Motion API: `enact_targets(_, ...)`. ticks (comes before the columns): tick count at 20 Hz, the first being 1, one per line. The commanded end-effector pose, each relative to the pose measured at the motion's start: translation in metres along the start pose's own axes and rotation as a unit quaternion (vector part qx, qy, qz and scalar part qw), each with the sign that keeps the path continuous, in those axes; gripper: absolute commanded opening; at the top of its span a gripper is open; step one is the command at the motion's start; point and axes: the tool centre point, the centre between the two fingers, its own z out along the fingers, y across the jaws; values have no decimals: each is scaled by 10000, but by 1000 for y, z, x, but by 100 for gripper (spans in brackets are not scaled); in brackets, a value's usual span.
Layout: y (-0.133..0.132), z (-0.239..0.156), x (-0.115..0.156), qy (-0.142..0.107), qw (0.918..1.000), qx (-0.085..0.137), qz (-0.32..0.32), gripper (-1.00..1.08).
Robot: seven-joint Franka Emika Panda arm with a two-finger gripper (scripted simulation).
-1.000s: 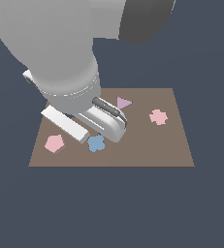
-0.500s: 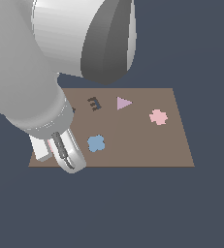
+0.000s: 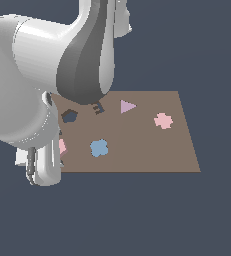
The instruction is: Insert a designated object into the corresponding slot on a board.
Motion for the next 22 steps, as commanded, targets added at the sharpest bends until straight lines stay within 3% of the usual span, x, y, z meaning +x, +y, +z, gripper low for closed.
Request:
enact_targets(1, 2, 4, 6, 3, 9997, 4, 238, 100)
enact_targets(20, 6, 29, 14, 5, 9985, 5, 539, 100)
enact_targets(21, 6, 29, 14, 5, 9985, 5, 539, -100)
enact_targets(22, 6, 29, 14, 5, 9985, 5, 539, -100)
